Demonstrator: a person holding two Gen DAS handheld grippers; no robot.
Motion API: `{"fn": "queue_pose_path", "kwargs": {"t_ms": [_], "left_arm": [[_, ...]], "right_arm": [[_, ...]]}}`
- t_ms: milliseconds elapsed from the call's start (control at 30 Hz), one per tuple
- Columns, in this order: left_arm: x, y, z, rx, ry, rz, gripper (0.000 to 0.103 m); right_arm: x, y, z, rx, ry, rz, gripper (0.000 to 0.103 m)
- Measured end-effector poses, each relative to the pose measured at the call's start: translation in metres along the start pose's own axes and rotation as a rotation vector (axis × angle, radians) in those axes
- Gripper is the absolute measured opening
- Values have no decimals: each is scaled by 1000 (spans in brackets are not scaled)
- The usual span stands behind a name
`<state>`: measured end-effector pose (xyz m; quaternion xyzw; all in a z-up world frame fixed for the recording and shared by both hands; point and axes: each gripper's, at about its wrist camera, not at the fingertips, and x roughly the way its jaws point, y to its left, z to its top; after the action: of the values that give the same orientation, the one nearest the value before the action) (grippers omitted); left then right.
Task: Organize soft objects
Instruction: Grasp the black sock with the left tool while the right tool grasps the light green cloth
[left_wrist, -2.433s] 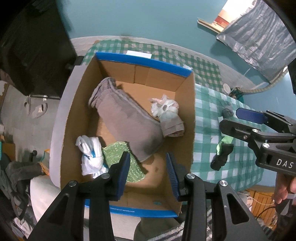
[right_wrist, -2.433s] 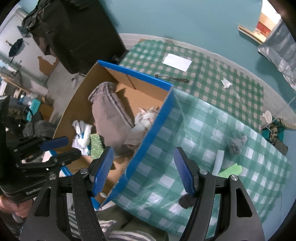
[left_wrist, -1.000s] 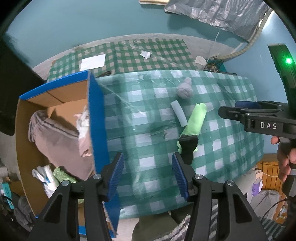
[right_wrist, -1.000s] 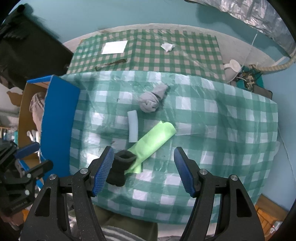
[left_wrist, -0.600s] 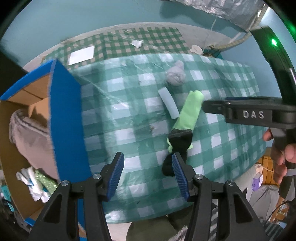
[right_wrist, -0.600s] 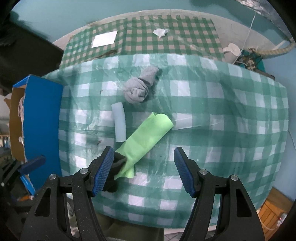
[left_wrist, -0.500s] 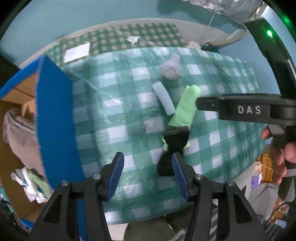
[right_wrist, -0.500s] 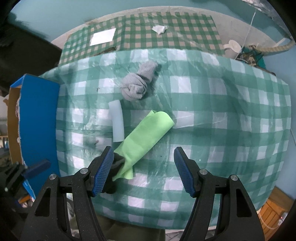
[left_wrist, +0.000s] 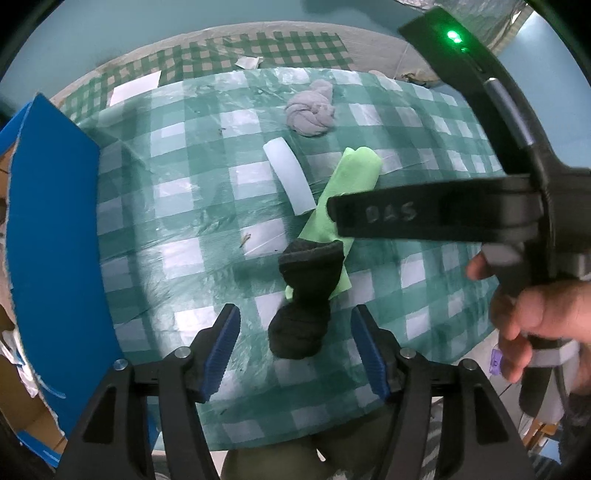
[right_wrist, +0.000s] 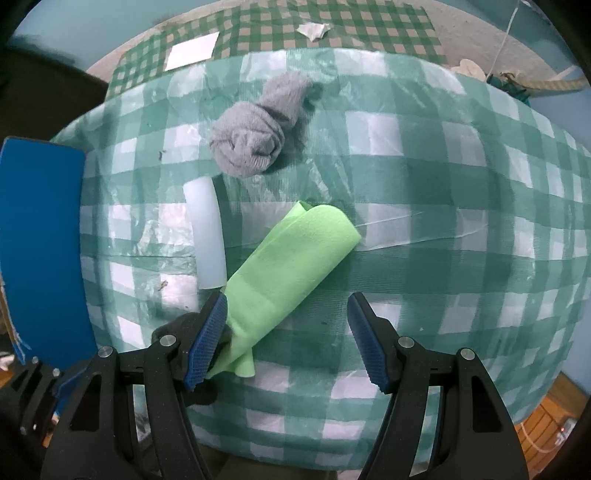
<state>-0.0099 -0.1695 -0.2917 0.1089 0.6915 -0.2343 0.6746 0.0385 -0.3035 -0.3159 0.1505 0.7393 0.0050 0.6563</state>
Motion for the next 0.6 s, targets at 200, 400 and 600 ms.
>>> {"fn": "queue_pose_path", "kwargs": {"t_ms": [200, 400, 600], "left_arm": [[14, -5, 8, -9, 12, 9, 64], [32, -5, 10, -35, 40, 8, 64], [43, 4, 9, -74, 54, -1, 32]], "right_arm": [[3, 1, 1, 9, 4, -3, 69], [8, 3, 1, 17, 10, 1, 69], [11, 2, -1, 20, 13, 2, 69]]}}
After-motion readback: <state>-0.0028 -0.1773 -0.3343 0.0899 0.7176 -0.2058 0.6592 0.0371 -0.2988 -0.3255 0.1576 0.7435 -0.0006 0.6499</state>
